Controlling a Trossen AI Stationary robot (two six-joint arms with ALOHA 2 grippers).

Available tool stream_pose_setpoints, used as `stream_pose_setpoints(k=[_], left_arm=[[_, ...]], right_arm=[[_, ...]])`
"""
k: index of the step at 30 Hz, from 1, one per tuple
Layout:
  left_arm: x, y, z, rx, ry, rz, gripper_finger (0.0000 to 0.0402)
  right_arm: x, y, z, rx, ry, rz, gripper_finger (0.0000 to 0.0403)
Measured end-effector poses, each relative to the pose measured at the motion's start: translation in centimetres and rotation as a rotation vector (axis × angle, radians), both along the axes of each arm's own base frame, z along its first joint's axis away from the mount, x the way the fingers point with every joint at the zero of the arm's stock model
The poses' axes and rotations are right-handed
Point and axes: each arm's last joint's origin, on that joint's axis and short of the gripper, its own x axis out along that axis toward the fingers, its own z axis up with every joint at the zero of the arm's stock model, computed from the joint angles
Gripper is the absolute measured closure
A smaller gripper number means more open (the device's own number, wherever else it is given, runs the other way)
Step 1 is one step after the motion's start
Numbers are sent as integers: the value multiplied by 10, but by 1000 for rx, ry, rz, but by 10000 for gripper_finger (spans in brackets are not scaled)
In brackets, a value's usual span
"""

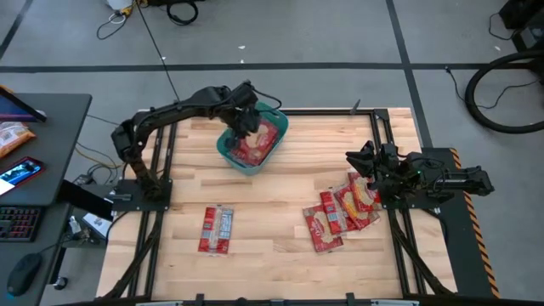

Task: Sort popcorn bags into baskets
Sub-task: Put the red popcorn bag into the blue bin

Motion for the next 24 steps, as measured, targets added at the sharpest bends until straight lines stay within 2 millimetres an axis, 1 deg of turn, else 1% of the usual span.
stream_pose_setpoints(k=[3, 6, 9, 14, 20, 22, 24], left_arm=[[7, -14, 1, -20, -11, 25, 263], [17, -34, 1, -62, -29, -26, 250], [30, -59, -3, -75, -32, -93, 252], [50, -96, -11, -92, -46, -133, 259], [61, -133, -18, -153, -59, -77, 260], [65, -146, -24, -170, -98, -68, 260], [66, -161, -36, -160, -106, -68, 260]], right_arm=[[0, 0, 0, 0, 1, 0, 291], [0, 0, 0, 0, 1, 0, 291], [0, 0, 0, 0, 0, 0, 291], [0, 0, 0, 0, 0, 0, 291], [0, 0, 0, 0, 0, 1, 291], [0, 0, 0, 0, 1, 1, 291], [0, 0, 0, 0, -2, 1, 291]])
